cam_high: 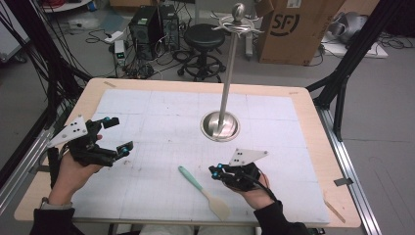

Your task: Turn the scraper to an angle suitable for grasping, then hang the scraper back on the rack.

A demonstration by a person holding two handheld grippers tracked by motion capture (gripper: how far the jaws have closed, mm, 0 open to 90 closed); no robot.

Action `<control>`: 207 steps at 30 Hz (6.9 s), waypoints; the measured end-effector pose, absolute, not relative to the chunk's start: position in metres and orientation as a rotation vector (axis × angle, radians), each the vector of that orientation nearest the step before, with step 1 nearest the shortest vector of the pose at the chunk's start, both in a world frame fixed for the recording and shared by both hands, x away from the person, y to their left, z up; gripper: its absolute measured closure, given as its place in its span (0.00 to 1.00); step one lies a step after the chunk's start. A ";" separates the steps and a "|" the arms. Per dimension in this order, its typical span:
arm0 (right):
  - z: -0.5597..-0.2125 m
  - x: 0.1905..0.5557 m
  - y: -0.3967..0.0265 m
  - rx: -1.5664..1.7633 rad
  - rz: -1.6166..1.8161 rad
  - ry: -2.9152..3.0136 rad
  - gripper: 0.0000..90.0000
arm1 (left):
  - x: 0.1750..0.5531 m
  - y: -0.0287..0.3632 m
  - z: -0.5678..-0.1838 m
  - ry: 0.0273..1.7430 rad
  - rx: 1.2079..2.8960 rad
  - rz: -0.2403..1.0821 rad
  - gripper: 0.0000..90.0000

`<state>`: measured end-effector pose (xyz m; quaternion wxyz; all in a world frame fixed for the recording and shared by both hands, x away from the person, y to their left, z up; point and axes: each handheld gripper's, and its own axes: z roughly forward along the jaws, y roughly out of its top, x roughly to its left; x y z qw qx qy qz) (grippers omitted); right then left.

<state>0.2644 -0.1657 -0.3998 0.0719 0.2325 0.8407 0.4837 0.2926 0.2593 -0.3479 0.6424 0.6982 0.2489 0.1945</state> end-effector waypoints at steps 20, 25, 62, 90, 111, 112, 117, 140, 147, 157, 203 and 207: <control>-0.437 0.240 -0.129 0.679 1.242 2.784 1.00 | 0.296 0.263 -0.349 0.619 1.588 0.464 0.02; -0.440 0.239 -0.129 0.693 1.174 2.815 1.00 | 0.297 0.265 -0.349 0.628 1.586 0.469 0.02; -0.391 0.278 -0.195 0.606 1.478 2.505 0.73 | 0.292 0.268 -0.351 0.637 1.597 0.483 0.02; -0.369 0.297 -0.203 0.535 1.374 2.561 0.01 | 0.289 0.264 -0.353 0.641 1.614 0.477 0.02; -0.402 0.327 -0.143 0.375 0.798 3.003 0.22 | 0.281 0.268 -0.357 0.633 1.624 0.483 0.02; -0.402 0.327 -0.141 0.371 0.772 3.019 0.25 | 0.281 0.268 -0.357 0.628 1.627 0.483 0.02; -0.407 0.327 -0.129 0.327 0.633 3.049 0.44 | 0.282 0.268 -0.359 0.635 1.631 0.479 0.02; -0.407 0.322 -0.106 0.308 0.289 3.089 0.90 | 0.284 0.271 -0.362 0.663 1.635 0.486 0.02; -0.405 0.323 -0.114 0.299 0.390 3.050 0.90 | 0.285 0.273 -0.362 0.671 1.627 0.495 0.02; -0.376 0.323 -0.158 0.467 0.805 2.859 0.90 | 0.285 0.271 -0.361 0.663 1.629 0.496 0.02; -0.275 0.364 -0.294 0.873 1.710 1.882 0.90 | 0.273 0.274 -0.364 0.669 1.651 0.504 0.02; -0.265 0.369 -0.293 0.863 1.714 1.871 0.90 | 0.272 0.279 -0.365 0.687 1.645 0.505 0.02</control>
